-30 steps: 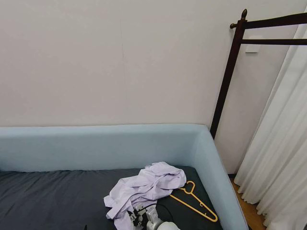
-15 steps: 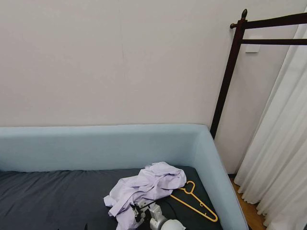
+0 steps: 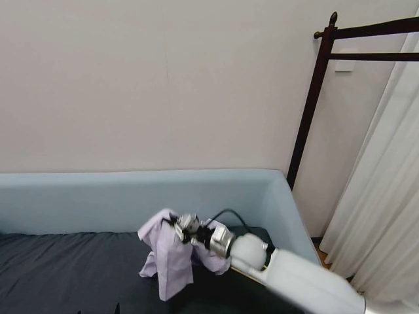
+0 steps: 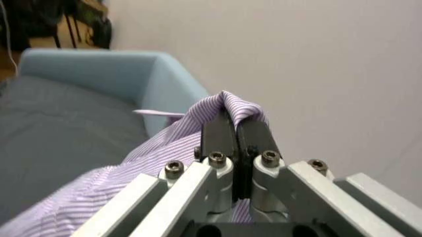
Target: Pick up the clothes from the sofa and hang them on the clothes hanger.
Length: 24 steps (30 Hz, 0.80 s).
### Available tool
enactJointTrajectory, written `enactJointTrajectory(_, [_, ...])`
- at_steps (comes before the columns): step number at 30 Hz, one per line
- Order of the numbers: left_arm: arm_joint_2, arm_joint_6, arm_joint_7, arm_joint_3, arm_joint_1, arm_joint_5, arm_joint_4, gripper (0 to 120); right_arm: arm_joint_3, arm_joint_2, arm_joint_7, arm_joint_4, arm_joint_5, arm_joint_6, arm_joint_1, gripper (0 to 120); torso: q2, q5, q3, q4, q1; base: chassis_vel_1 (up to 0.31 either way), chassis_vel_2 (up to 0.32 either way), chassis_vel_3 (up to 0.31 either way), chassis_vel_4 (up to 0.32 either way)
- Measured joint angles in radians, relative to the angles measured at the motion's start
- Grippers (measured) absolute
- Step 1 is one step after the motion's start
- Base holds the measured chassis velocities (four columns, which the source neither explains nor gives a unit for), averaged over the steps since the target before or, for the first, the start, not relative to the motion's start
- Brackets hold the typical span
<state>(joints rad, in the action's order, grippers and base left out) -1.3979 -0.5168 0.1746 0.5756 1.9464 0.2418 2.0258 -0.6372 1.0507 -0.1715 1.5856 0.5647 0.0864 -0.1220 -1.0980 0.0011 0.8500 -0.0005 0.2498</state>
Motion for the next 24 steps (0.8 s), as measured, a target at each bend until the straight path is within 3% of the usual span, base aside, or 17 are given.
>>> enactJointTrajectory(3, [-0.015, -0.003, 0.003, -0.001, -0.001, 0.007, -0.002, 97, -0.004, 0.001, -0.072, 0.017, 0.073, 0.019, 0.129, 0, 0.000, -0.0001, 0.000, 0.0003, 0.000, 0.000, 0.000, 0.000, 0.000])
enactJointTrajectory(8, [-0.026, -0.003, 0.005, -0.006, -0.004, 0.004, -0.002, 97, 0.030, -0.035, -0.129, 0.058, 0.128, 0.033, 0.148, 0, 0.000, -0.0003, 0.000, 0.0012, 0.000, 0.000, 0.000, 0.000, 0.000])
enactJointTrajectory(12, [-0.033, 0.001, 0.006, -0.015, -0.013, -0.009, -0.005, 97, 0.070, -0.186, -0.228, 0.011, 0.076, 0.117, -0.029, 0, 0.000, 0.0007, 0.000, -0.0009, 0.000, 0.000, 0.000, 0.000, 0.000])
enactJointTrajectory(15, [-0.035, 0.010, 0.006, -0.020, -0.020, -0.014, -0.007, 97, 0.101, -0.225, -0.300, -0.073, 0.000, 0.187, -0.137, 0, 0.000, 0.0003, 0.000, -0.0009, 0.000, 0.000, 0.000, 0.000, 0.000])
enactJointTrajectory(20, [-0.034, 0.031, 0.007, -0.024, -0.039, -0.018, -0.011, 97, 0.218, -0.212, -0.459, -0.287, -0.180, 0.345, -0.352, 0, 0.000, 0.0006, 0.000, 0.0000, 0.000, 0.000, 0.000, 0.000, 0.000])
enactJointTrajectory(24, [-0.030, 0.041, 0.007, -0.024, -0.051, -0.017, -0.014, 97, 0.265, -0.191, -0.503, -0.381, -0.254, 0.394, -0.396, 0, 0.000, 0.0004, 0.000, -0.0001, 0.000, 0.000, 0.000, 0.000, 0.000])
